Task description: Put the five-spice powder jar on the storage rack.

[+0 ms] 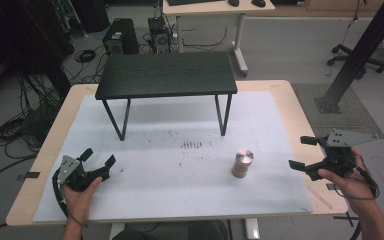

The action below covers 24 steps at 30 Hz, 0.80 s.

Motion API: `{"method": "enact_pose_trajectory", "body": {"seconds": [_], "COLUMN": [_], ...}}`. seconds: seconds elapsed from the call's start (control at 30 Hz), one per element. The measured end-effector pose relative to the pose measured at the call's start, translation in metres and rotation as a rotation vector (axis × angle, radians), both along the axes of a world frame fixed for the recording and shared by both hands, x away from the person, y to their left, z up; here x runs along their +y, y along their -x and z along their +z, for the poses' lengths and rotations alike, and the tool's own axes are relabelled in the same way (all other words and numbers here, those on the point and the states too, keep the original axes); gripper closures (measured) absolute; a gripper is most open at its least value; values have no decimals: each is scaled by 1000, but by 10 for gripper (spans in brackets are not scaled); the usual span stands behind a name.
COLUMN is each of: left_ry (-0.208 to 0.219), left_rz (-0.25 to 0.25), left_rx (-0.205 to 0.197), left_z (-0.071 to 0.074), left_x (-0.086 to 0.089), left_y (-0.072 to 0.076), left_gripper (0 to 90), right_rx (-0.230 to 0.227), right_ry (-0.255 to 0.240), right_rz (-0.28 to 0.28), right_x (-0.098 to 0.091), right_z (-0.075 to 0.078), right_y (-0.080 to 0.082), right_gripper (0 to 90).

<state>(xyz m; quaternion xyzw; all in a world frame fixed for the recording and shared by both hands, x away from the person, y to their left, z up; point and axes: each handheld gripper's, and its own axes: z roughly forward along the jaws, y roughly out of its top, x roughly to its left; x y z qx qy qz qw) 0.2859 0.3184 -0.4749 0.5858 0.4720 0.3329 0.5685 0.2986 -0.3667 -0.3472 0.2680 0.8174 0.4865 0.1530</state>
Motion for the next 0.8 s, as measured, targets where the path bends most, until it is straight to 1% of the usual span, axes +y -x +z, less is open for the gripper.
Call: {"method": "enact_pose_trajectory", "body": {"seconds": [0.37,0.6,0.8], "left_ry": [-1,0,4], "left_rz": [4,7,9], "left_rx": [-8,-8,-6], "left_z": [0,0,0], "left_x": [0,0,0], "left_y": [1,1,0], "left_gripper": [42,43,43], "right_rx": [2,2,9], "right_ry": [-3,-1,-2], "right_rz": [-7,-5,-4], "right_x": [1,6,9], "right_z": [1,2,-2], "right_y": [3,0,-4], "right_gripper": [45,43,40]}}
